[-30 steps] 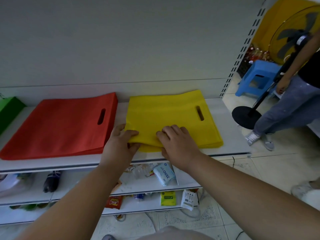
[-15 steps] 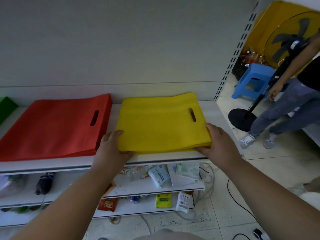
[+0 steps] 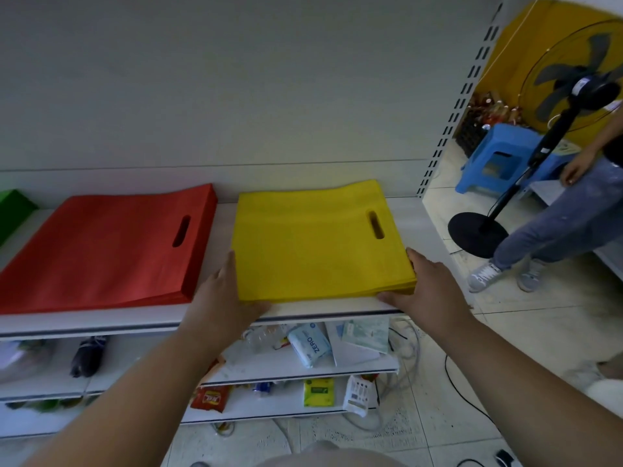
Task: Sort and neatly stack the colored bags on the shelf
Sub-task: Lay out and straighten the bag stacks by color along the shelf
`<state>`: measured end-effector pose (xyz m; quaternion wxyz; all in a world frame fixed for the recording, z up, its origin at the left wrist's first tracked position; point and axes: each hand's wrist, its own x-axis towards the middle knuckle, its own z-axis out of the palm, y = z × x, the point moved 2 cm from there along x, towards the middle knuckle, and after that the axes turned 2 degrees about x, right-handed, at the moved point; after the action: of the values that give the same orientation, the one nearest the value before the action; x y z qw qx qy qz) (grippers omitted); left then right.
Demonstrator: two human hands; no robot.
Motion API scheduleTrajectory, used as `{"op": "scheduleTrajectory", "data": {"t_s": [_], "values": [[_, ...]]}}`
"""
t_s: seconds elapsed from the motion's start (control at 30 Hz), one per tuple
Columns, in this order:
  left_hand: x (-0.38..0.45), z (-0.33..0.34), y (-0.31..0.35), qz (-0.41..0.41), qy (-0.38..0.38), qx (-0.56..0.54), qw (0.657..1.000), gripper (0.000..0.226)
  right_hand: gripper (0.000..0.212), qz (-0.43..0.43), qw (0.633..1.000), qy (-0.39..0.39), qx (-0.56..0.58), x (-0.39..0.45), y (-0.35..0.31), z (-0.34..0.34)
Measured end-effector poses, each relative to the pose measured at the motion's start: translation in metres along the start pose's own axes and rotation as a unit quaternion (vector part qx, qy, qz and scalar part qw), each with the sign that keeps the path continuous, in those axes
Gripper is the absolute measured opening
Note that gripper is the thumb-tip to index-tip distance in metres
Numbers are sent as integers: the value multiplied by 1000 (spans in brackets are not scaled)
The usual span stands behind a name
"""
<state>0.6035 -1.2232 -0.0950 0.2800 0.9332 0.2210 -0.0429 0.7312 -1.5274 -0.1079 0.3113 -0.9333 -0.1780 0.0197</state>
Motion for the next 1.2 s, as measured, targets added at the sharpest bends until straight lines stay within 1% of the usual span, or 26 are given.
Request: {"op": "scheduleTrajectory", "data": {"t_s": [0.07, 0.13, 0.2, 0.27, 0.33, 0.37, 0.43, 0.5, 0.53, 0.6, 0.67, 0.77, 0.8, 0.83, 0.9, 0.93, 1.0, 1.1, 1.13, 1.2], "values": [[1, 1, -1, -9, -15, -21, 1000, 104, 88, 2, 1000, -5, 5, 0, -2, 1], [3, -1, 2, -49, -7, -73, 996, 96, 96, 14, 1000, -12, -6, 3, 2, 1], [2, -3, 7, -94, 21, -136, 986, 69, 100, 18, 999, -20, -17, 5, 9, 1], [6, -5, 13, -131, 36, -170, 976, 37, 97, 5, 1000, -28, -10, 5, 11, 2], [12, -7, 17, -160, 34, -194, 967, 19, 98, 4, 999, -32, 3, 6, 11, 1], [15, -9, 19, -176, 24, -214, 961, 17, 101, 8, 999, -35, 6, 6, 11, 0], [22, -11, 22, -212, -7, -298, 931, 22, 106, 6, 999, -42, -2, 8, 12, -1], [27, -12, 25, -244, -23, -402, 883, 30, 112, 10, 998, -51, -22, 11, 13, -2], [29, -13, 27, -251, -28, -439, 862, 31, 114, 16, 998, -52, -36, 12, 13, -3], [32, -15, 29, -255, -36, -483, 837, 31, 114, 16, 996, -51, -68, 13, 13, -5], [33, -17, 32, -252, -45, -495, 830, 29, 110, 7, 995, -58, -85, 13, 12, -7], [34, -19, 36, -249, -62, -479, 839, 27, 108, 20, 993, -95, -72, 14, 12, -9], [34, -20, 37, -248, -66, -471, 844, 28, 108, 17, 991, -103, -86, 13, 10, -10], [34, -21, 37, -247, -63, -467, 847, 29, 110, 5, 988, -94, -121, 12, 7, -12], [36, -23, 36, -243, -48, -467, 849, 33, 118, -21, 976, -42, -214, 9, -1, -13], [36, -23, 36, -242, -40, -470, 848, 35, 121, -37, 969, -19, -243, 8, -8, -11], [37, -22, 37, -240, -20, -485, 841, 37, 119, -73, 963, -24, -259, 8, -32, -1], [35, -22, 44, -236, 4, -518, 822, 31, 101, -141, 960, -70, -231, 12, -75, 35], [34, -23, 47, -233, 7, -531, 815, 29, 91, -162, 959, -70, -221, 14, -86, 48], [33, -26, 50, -221, 11, -548, 807, 26, 65, -187, 960, -30, -208, 19, -97, 62]]}}
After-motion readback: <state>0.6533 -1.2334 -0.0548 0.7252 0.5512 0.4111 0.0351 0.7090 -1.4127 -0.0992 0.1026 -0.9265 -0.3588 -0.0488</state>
